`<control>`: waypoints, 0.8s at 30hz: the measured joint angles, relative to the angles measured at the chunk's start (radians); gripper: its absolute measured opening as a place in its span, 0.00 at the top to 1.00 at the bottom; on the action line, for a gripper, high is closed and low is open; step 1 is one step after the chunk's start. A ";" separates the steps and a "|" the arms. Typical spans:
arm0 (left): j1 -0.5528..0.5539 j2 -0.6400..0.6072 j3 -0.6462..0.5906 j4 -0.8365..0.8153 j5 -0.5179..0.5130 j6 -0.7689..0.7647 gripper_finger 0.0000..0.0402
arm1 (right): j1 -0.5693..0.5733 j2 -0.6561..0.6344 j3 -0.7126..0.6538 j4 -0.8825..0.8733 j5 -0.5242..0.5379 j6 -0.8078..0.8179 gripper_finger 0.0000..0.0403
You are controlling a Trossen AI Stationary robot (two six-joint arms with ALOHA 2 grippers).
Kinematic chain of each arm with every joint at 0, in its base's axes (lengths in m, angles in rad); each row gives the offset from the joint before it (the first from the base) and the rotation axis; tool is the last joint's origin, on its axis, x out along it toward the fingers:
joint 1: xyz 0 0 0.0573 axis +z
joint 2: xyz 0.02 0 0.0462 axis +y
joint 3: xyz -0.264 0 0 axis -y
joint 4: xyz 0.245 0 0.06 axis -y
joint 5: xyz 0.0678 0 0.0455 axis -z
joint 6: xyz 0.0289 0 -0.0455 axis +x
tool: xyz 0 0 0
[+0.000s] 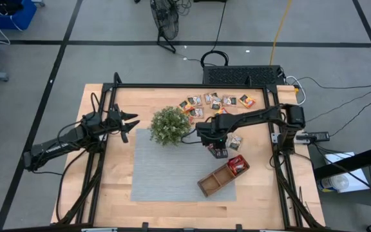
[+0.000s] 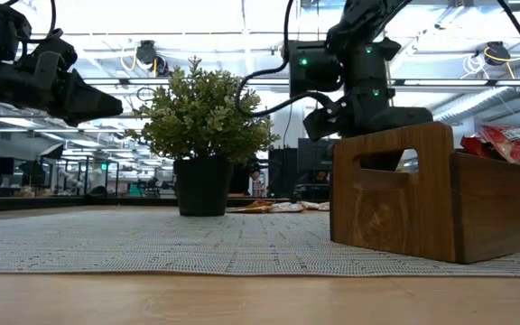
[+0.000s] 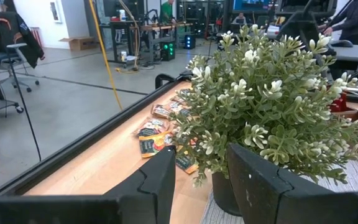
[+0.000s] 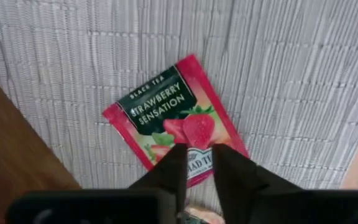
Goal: Pick & Place Tea
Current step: Put the strawberry tea sachet into the brown organizer
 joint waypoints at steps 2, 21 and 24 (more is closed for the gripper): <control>0.000 0.000 0.000 0.000 0.000 0.000 0.63 | 0.001 -0.001 0.000 0.014 -0.002 0.000 0.79; 0.000 0.000 0.000 0.000 0.000 0.000 0.63 | 0.014 -0.001 -0.084 0.133 0.001 -0.065 0.64; 0.000 0.000 0.000 0.000 0.000 0.000 0.63 | 0.015 -0.001 -0.084 0.128 0.001 -0.094 0.58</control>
